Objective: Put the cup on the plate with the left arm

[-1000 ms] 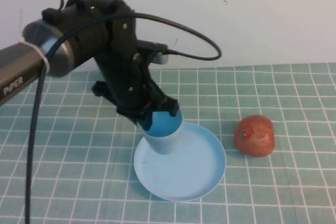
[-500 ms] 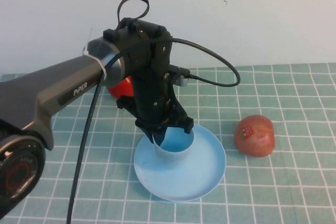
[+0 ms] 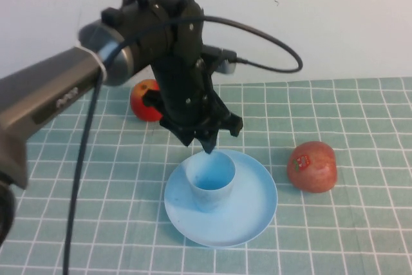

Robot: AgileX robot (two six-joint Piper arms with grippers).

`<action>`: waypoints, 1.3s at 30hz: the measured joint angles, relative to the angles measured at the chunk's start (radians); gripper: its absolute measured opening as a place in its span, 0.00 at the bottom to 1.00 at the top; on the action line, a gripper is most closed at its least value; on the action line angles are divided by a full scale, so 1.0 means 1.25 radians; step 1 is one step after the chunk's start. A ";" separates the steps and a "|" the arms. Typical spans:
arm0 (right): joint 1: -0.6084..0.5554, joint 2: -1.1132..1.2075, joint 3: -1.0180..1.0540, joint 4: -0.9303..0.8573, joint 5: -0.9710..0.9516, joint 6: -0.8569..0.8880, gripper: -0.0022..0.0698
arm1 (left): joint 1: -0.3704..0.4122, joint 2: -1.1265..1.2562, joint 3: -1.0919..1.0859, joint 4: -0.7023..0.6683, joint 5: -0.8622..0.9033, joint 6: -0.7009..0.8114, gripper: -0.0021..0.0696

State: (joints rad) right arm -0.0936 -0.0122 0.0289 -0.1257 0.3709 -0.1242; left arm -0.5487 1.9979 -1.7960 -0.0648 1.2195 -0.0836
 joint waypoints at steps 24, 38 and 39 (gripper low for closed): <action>0.000 0.000 0.000 0.000 0.000 0.000 0.03 | 0.000 -0.806 0.091 0.027 0.043 0.010 0.03; 0.000 0.000 0.000 0.000 0.000 0.000 0.03 | 0.238 -1.159 0.649 0.156 -0.334 -0.138 0.03; 0.000 0.000 0.000 0.000 0.000 0.000 0.03 | 0.278 -1.186 0.725 0.153 -0.388 -0.161 0.03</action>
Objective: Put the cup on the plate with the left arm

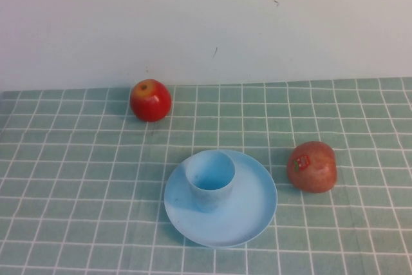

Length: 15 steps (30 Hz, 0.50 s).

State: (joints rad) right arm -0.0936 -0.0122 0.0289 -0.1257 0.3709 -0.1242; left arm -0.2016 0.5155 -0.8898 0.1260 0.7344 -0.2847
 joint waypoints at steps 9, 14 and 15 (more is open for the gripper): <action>0.000 0.000 0.000 0.000 0.000 0.000 0.03 | 0.154 -0.302 0.513 -0.072 -0.271 -0.052 0.03; 0.000 0.000 0.000 0.000 0.000 0.000 0.03 | 0.163 -0.411 0.643 -0.108 -0.285 -0.053 0.03; 0.000 0.000 0.000 0.000 0.000 0.000 0.03 | 0.163 -0.417 0.659 -0.111 -0.291 -0.051 0.03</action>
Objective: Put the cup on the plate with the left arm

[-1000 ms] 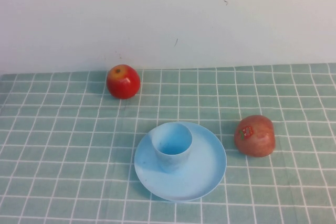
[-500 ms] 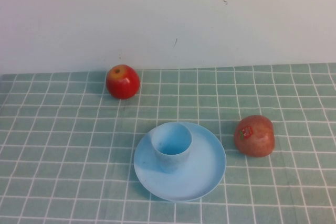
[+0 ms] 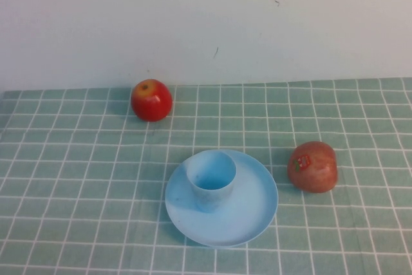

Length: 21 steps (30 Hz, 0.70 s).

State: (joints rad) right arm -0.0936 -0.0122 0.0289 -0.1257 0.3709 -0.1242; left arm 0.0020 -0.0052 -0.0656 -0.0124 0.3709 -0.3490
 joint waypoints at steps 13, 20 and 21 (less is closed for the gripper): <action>0.000 0.000 0.000 0.000 0.000 0.000 0.03 | 0.000 -0.005 0.066 -0.005 -0.009 0.028 0.03; 0.000 0.000 0.000 0.000 0.000 0.000 0.03 | 0.000 -0.005 0.066 -0.005 -0.009 0.028 0.03; 0.000 0.000 0.000 0.000 0.000 0.000 0.03 | 0.000 -0.005 0.066 -0.005 -0.009 0.028 0.03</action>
